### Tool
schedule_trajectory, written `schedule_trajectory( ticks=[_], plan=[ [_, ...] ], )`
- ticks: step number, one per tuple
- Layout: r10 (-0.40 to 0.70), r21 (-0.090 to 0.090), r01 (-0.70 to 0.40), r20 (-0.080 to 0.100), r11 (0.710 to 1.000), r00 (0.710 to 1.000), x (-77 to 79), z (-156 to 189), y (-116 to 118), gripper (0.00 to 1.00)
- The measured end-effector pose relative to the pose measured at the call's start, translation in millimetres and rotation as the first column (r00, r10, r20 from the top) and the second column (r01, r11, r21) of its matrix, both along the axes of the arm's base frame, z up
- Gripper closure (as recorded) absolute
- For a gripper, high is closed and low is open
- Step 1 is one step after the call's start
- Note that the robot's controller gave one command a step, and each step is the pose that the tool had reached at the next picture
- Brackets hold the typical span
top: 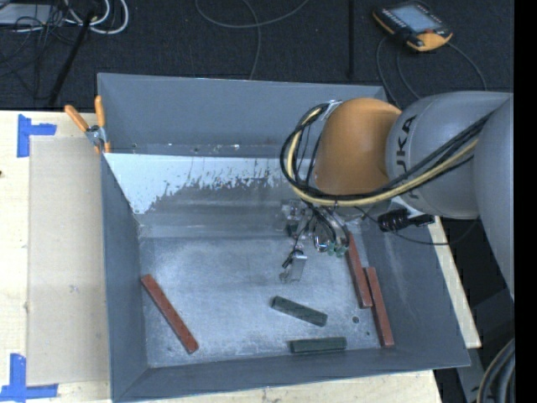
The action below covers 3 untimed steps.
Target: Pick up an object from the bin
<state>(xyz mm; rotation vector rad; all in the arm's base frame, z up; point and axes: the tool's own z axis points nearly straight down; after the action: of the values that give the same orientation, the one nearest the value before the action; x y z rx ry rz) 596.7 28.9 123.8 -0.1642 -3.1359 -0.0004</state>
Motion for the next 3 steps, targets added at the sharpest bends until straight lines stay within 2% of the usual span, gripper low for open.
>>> schedule_trajectory(
  ticks=[1, 2, 3],
  plan=[
    [0.002, 0.002, -0.002, 0.002, 1.0, 1.0, -1.3, -4, -44, 0.0],
    [-0.025, 0.0, 0.025, 0.0, 1.0, 1.0, -10.6, -15, -103, 0.0],
    [-0.159, -0.003, 0.159, 0.002, 0.987, 0.987, -12.2, -42, -118, 0.0]
  ],
)
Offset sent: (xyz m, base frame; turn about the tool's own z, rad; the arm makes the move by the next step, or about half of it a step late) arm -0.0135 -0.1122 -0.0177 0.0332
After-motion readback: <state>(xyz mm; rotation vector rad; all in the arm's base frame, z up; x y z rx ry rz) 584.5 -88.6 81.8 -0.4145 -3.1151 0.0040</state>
